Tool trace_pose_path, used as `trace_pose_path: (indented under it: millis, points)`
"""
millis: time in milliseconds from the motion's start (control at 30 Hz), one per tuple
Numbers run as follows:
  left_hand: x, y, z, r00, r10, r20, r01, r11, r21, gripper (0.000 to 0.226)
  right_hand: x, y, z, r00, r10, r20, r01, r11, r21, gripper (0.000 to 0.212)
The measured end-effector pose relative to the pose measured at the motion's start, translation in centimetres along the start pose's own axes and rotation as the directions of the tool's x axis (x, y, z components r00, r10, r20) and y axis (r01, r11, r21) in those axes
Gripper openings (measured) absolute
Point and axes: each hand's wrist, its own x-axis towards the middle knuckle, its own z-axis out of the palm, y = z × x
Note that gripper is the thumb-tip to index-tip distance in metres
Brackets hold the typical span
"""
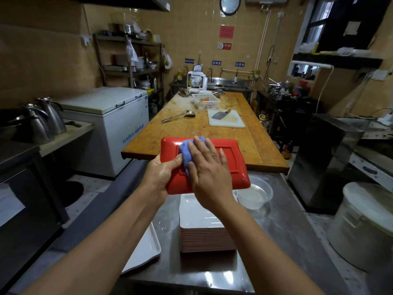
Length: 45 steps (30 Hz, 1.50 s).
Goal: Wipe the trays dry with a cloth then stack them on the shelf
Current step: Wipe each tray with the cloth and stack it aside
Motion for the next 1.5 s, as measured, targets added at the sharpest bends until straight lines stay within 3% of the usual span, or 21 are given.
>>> trace_pose_path:
  millis: [133,233,333,467,567,733,900,1000,1100,1200,1267,1333,1400,1500]
  points:
    - [-0.2,0.4,-1.2,1.0,-0.01,-0.024,0.01,1.0,-0.015,0.018,0.8,4.2,-0.8,0.971,0.235,0.037,-0.235,0.972,-0.011,0.05]
    - [-0.2,0.3,-2.1,1.0,-0.015,-0.026,0.015,1.0,-0.016,0.019,1.4,6.3,-1.5,0.934,0.342,0.104,-0.357,0.906,0.227,0.047]
    - [0.1,0.2,-2.6,0.998,-0.035,-0.051,0.032,0.998,-0.053,0.017,1.3,5.8,-1.5,0.936,0.347,0.061,-0.343,0.857,0.385,0.042]
    - [0.5,0.0,-3.6,0.99,-0.084,-0.114,0.071,0.991,-0.109,0.017,-1.6,4.5,0.5,0.959,0.282,-0.044,-0.253,0.913,0.321,0.041]
    - [0.6,-0.7,-4.3,0.982,-0.114,-0.149,0.097,0.989,-0.113,0.022,-2.8,3.8,1.6,0.887,0.46,-0.021,-0.393,0.78,0.486,0.029]
    - [0.3,-1.4,-6.0,0.971,-0.128,-0.203,0.102,0.985,-0.136,0.023,-3.1,2.5,3.7,0.769,0.636,0.064,-0.553,0.612,0.566,0.013]
    - [-0.3,-2.1,-9.5,0.949,0.005,-0.315,-0.021,0.999,-0.047,0.03,-4.6,1.9,6.2,0.738,0.629,0.246,-0.638,0.531,0.558,0.018]
    - [-0.7,-2.5,-11.7,0.924,0.228,-0.308,-0.175,0.966,0.191,0.028,-5.2,1.0,7.7,0.746,0.586,0.315,-0.646,0.526,0.553,0.021]
    - [-0.8,-3.4,-13.7,0.858,0.476,-0.193,-0.26,0.726,0.636,0.024,-4.8,-0.3,8.6,0.792,0.499,0.352,-0.606,0.57,0.556,0.02]
    - [-1.3,-4.9,-15.4,0.795,0.606,0.016,-0.229,0.277,0.933,0.022,-4.2,-1.2,9.3,0.815,0.439,0.379,-0.579,0.571,0.582,0.018]
    - [-1.6,-6.1,-16.2,0.793,0.585,0.168,-0.212,0.006,0.977,0.027,-4.0,-1.5,9.9,0.816,0.411,0.407,-0.578,0.549,0.603,0.02]
    - [-1.8,-7.4,-16.8,0.801,0.525,0.288,-0.221,-0.188,0.957,0.029,-3.9,-1.5,10.3,0.819,0.4,0.412,-0.574,0.55,0.607,0.019]
    - [-2.0,-8.5,-17.3,0.809,0.467,0.358,-0.241,-0.292,0.925,0.033,-4.0,-1.4,10.6,0.826,0.4,0.396,-0.563,0.571,0.598,0.018]
    - [-2.0,-10.2,-17.8,0.826,0.394,0.403,-0.259,-0.37,0.892,0.033,-4.3,-1.0,10.9,0.825,0.406,0.392,-0.564,0.569,0.598,0.017]
